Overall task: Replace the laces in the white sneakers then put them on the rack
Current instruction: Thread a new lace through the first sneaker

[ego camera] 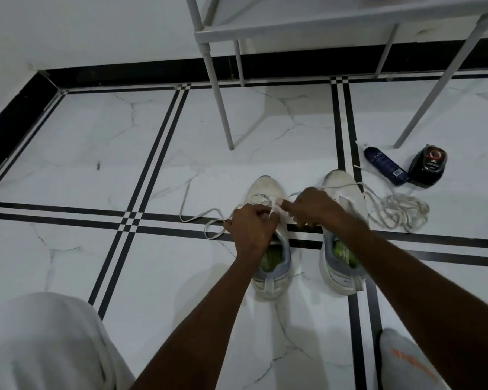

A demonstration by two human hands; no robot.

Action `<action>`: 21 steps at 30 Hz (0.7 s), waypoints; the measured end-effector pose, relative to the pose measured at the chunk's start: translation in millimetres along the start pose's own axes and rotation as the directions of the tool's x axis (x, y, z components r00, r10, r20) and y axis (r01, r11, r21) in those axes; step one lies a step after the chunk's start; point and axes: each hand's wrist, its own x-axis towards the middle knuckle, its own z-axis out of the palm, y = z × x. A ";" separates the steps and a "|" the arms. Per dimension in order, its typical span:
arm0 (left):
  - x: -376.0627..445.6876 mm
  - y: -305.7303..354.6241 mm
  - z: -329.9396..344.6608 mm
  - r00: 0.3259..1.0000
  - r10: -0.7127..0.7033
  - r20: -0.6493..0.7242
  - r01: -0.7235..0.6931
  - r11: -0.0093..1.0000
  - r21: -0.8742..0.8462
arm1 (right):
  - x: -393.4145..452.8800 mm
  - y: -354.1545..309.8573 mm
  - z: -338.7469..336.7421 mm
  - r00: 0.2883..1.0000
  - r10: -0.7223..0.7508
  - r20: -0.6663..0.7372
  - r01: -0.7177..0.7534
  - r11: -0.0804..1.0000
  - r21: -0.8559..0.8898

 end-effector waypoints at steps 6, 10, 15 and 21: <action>0.7 -10.7 0.7 0.997 0.070 0.024 -0.069 0.996 -0.048 | 16.4 -8.5 38.7 0.976 0.218 -0.021 -0.169 0.811 0.560; -2.7 -10.8 -1.5 0.996 0.082 -0.046 -0.091 0.962 -0.257 | 14.3 -5.1 40.7 0.974 0.224 0.011 -0.168 0.695 0.699; 16.8 -26.3 5.5 0.917 -0.394 -0.053 0.330 0.828 -0.454 | 5.3 -5.0 43.0 0.978 0.207 0.033 -0.153 0.596 0.788; 33.3 -32.5 8.9 0.942 -0.332 0.054 0.317 0.822 -0.472 | -2.1 -6.9 33.5 0.985 0.170 0.030 -0.133 0.638 0.759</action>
